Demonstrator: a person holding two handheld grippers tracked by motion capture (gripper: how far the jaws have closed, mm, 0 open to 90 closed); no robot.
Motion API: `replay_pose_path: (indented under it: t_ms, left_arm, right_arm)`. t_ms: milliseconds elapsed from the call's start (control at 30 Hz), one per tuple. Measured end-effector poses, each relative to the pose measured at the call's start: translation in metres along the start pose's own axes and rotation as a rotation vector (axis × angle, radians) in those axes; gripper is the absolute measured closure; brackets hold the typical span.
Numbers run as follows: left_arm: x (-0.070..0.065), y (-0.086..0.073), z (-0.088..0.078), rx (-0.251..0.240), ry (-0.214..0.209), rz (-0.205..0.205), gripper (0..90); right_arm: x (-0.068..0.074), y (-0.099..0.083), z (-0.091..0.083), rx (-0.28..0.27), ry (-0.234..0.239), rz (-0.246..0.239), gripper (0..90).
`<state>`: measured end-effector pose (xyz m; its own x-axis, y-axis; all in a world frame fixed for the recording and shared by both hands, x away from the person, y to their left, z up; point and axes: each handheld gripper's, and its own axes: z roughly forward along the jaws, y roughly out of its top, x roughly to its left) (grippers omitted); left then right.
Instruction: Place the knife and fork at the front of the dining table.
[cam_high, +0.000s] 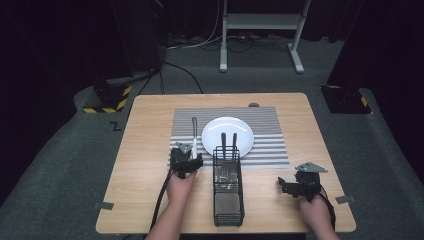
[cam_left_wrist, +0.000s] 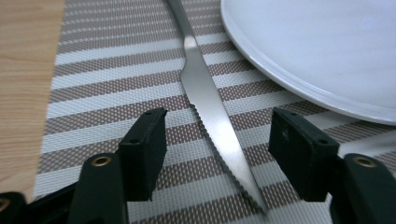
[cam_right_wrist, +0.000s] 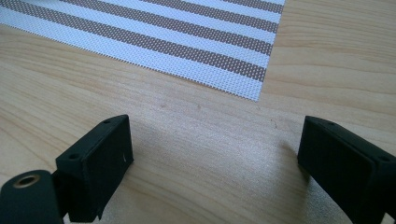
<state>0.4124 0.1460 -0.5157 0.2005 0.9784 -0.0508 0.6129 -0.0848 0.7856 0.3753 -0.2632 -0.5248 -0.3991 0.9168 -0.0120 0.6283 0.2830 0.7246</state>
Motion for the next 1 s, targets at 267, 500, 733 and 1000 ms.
replay_pose_path:
  t_ms: [267,500,733,1000]
  left_arm:
    - [0.036,-0.023,-0.042,-0.018,0.001,-0.005,16.2]
    - [0.069,-0.047,-0.064,0.066,0.086,0.020,14.4]
    - [0.083,-0.065,-0.070,0.088,0.108,0.007,14.2]
    - [0.085,-0.067,-0.070,0.090,0.096,-0.019,10.8]
  right_arm:
    - [0.008,-0.001,-0.006,-0.054,-0.005,-0.070,13.2]
    - [0.025,0.008,-0.017,-0.168,0.016,-0.086,13.3]
    - [0.042,0.021,-0.035,-0.295,0.068,-0.055,13.8]
    - [0.062,0.039,-0.043,-0.378,0.118,-0.060,13.9]
